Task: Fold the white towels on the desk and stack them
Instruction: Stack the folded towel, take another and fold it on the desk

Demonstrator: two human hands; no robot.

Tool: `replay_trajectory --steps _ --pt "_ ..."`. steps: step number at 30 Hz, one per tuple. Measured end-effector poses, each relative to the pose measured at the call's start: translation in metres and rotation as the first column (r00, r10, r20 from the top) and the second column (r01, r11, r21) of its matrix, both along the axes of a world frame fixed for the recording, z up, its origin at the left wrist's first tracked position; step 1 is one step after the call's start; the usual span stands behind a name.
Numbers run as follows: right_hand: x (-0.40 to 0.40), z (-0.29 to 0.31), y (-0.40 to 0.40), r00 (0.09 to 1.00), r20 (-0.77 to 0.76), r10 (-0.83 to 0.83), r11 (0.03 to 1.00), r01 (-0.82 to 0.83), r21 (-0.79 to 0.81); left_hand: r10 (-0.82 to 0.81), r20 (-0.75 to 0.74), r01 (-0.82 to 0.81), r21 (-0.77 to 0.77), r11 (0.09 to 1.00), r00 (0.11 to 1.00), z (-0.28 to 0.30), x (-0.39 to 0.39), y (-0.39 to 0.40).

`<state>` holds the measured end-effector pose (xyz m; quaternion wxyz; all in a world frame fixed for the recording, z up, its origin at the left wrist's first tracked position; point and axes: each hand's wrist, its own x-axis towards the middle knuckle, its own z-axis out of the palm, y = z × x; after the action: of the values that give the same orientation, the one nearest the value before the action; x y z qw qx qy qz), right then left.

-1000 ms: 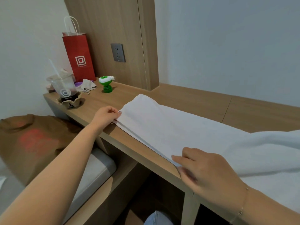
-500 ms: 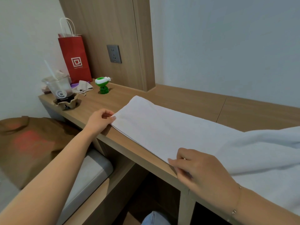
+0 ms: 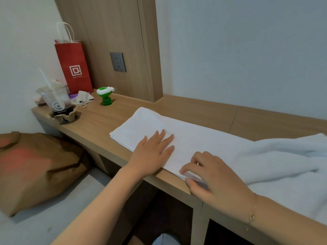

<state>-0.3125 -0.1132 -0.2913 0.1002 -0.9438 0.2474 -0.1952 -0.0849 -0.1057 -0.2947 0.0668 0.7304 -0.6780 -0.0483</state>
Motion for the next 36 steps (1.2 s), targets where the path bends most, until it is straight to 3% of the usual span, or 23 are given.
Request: replay_trajectory --steps 6,10,12,14,17,23,29,33,36 --pt "-0.028 0.018 -0.035 0.985 -0.148 0.083 0.996 -0.079 0.029 0.133 0.069 -0.137 0.053 0.989 0.989 0.001 0.009 -0.009" --pt "-0.086 0.033 -0.053 0.998 -0.056 -0.009 0.995 0.015 0.097 0.226 0.037 -0.228 0.071 0.971 0.974 0.007 0.012 -0.01" --pt "-0.127 0.039 -0.057 0.996 0.012 -0.09 0.988 0.087 0.131 0.28 -0.12 -0.286 -0.041 0.957 0.953 0.018 -0.003 -0.016" --pt "-0.171 0.041 -0.063 0.977 0.089 -0.195 0.972 0.181 0.149 0.222 -0.255 -0.275 -0.198 0.941 0.941 0.032 -0.033 -0.03" --pt "-0.23 0.034 -0.076 0.929 0.166 -0.329 0.937 0.3 0.178 0.073 -0.206 -0.134 -0.296 0.946 0.976 0.052 -0.091 -0.06" --pt "-0.307 0.012 -0.094 0.775 0.305 -0.553 0.798 0.389 0.46 -0.059 -0.082 0.043 -0.179 0.983 0.995 0.071 -0.192 -0.133" --pt "-0.318 0.009 -0.108 0.659 0.394 -0.64 0.692 0.273 0.668 -0.063 -0.061 0.068 0.083 0.994 0.996 0.066 -0.246 -0.187" --pt "-0.32 0.005 -0.115 0.649 0.393 -0.652 0.673 0.255 0.694 0.029 -0.27 0.013 0.153 0.988 0.962 0.061 -0.247 -0.203" --pt "-0.32 0.003 -0.12 0.617 0.42 -0.666 0.666 0.238 0.707 0.05 -0.481 0.034 0.165 0.986 0.875 0.061 -0.242 -0.204"
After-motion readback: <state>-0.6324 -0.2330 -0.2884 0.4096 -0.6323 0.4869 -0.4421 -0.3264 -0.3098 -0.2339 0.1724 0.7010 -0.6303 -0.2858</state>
